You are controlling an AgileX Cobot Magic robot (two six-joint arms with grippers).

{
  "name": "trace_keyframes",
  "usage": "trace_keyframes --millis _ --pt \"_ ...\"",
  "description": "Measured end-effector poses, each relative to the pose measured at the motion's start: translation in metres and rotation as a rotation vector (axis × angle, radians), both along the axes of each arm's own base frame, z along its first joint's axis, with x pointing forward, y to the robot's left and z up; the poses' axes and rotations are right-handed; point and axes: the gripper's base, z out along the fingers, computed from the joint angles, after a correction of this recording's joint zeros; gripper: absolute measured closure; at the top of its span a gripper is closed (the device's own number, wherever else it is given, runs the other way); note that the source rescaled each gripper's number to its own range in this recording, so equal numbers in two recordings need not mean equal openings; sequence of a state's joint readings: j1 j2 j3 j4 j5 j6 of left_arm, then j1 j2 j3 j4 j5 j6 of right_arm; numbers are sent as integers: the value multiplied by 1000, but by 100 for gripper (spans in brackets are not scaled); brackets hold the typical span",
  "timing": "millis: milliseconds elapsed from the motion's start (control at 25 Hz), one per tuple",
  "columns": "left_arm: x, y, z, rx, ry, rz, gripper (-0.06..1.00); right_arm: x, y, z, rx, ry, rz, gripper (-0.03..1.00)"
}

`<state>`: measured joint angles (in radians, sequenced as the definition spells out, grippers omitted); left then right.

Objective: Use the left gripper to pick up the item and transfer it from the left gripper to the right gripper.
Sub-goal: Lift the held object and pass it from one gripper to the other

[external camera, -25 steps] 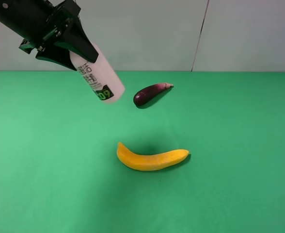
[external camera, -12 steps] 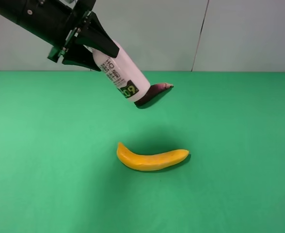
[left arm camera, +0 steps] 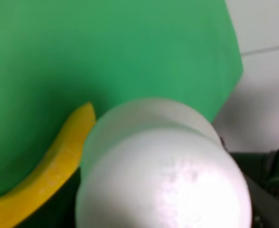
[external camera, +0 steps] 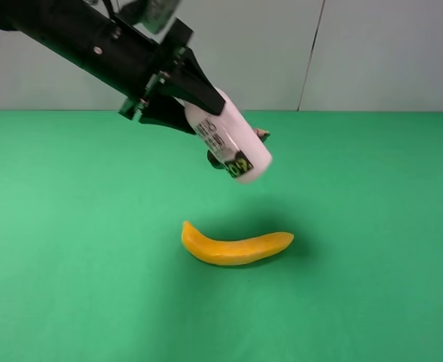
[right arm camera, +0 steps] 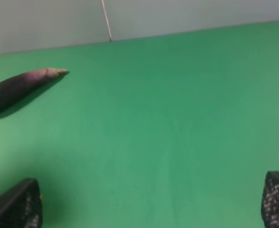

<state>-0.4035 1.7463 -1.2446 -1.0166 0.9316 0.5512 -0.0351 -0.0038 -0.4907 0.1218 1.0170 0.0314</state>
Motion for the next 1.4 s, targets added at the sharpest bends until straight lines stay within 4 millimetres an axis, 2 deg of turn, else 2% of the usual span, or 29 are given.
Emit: trace_keyframes --millis 240,440,920,1160,1400 --pt "-11 -25 -6 -33 -6 -67 94 2 6 2 -19 22 78 -3" --pt "-16 -33 -4 -64 -11 -92 94 20 10 9 -22 152 169 -3" --pt "-17 -37 -7 -65 -8 -108 94 73 33 15 -92 222 515 -3" --pt "-17 -37 -7 -65 -12 -107 94 98 49 31 -149 214 619 -3" --pt "-17 -37 -7 -65 -12 -107 94 122 66 32 -204 253 704 -3"
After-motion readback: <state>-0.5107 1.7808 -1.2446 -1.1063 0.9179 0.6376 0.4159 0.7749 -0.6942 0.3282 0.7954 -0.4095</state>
